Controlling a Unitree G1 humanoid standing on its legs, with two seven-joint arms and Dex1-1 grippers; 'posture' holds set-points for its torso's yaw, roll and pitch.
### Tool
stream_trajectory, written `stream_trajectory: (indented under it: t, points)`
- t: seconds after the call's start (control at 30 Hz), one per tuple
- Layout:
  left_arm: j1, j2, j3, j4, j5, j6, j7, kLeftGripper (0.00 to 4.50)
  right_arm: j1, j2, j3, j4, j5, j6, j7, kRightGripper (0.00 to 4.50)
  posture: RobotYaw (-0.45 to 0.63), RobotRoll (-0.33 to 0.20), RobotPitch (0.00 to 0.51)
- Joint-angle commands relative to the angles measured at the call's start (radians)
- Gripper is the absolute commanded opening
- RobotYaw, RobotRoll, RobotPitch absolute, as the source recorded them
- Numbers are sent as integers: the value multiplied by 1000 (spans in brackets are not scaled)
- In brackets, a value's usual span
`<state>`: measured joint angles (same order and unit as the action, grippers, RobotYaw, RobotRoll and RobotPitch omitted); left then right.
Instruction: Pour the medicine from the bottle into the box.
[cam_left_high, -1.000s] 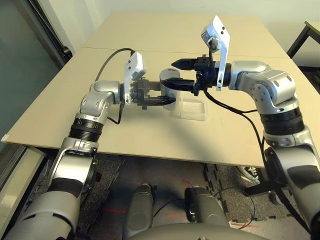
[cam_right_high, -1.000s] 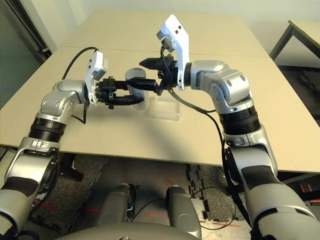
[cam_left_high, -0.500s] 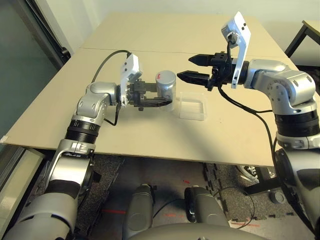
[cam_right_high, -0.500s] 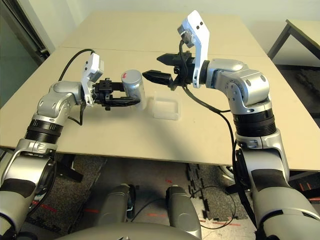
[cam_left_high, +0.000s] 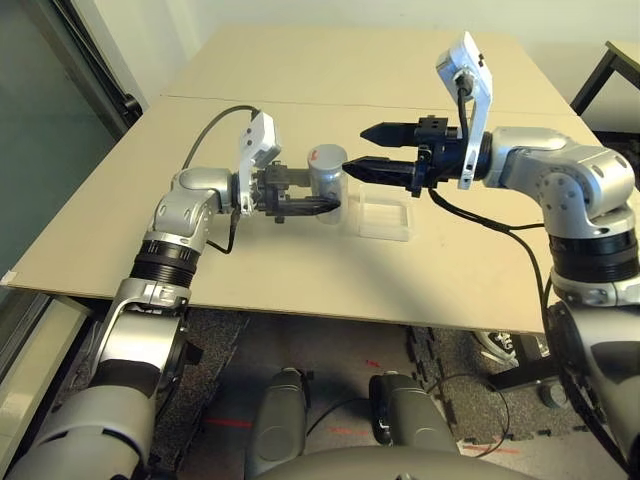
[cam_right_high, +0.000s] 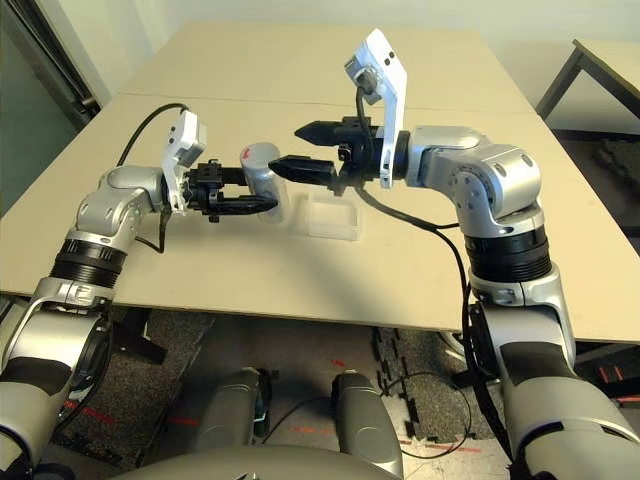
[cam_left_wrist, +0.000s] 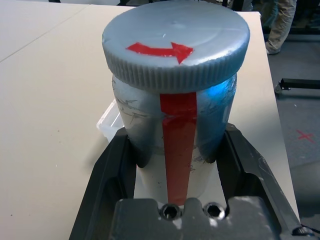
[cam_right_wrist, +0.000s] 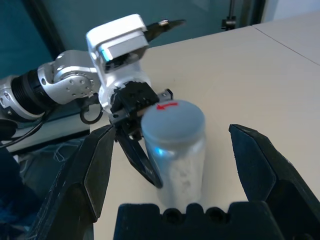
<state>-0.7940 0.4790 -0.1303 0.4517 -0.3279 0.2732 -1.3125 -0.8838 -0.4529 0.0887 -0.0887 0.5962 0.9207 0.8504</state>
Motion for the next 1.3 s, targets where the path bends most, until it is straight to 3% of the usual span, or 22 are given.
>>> stream_trajectory:
  t: [0.03, 0.63, 0.73, 0.87, 1.1, 1.3]
  points:
    - [-21, -4, -7, 27, 20, -13, -15, 2439, -20, 12, 54, 23, -52, -49, 1, 4500, -38, 0, 75]
    - [-28, -24, -12, 28, 31, -10, -23, 2439, -62, 81, 120, 133, -182, -148, 31, 4500, -36, 0, 75]
    - [-28, -26, -11, 27, 31, -9, -22, 2439, -60, 85, 117, 133, -185, -142, 37, 3880, -35, 0, 75]
    - [-26, -27, -10, 23, 30, -8, -21, 2439, -51, 88, 114, 124, -176, -120, 40, 2585, -36, 0, 73]
    - [-27, -30, -10, 23, 32, -7, -19, 2439, -48, 93, 94, 115, -158, -90, 38, 2586, -37, 0, 71]
    - [-10, -31, -16, 23, 46, -28, -15, 2439, -109, 138, -12, 153, -116, -59, -25, 2586, -41, 0, 69]
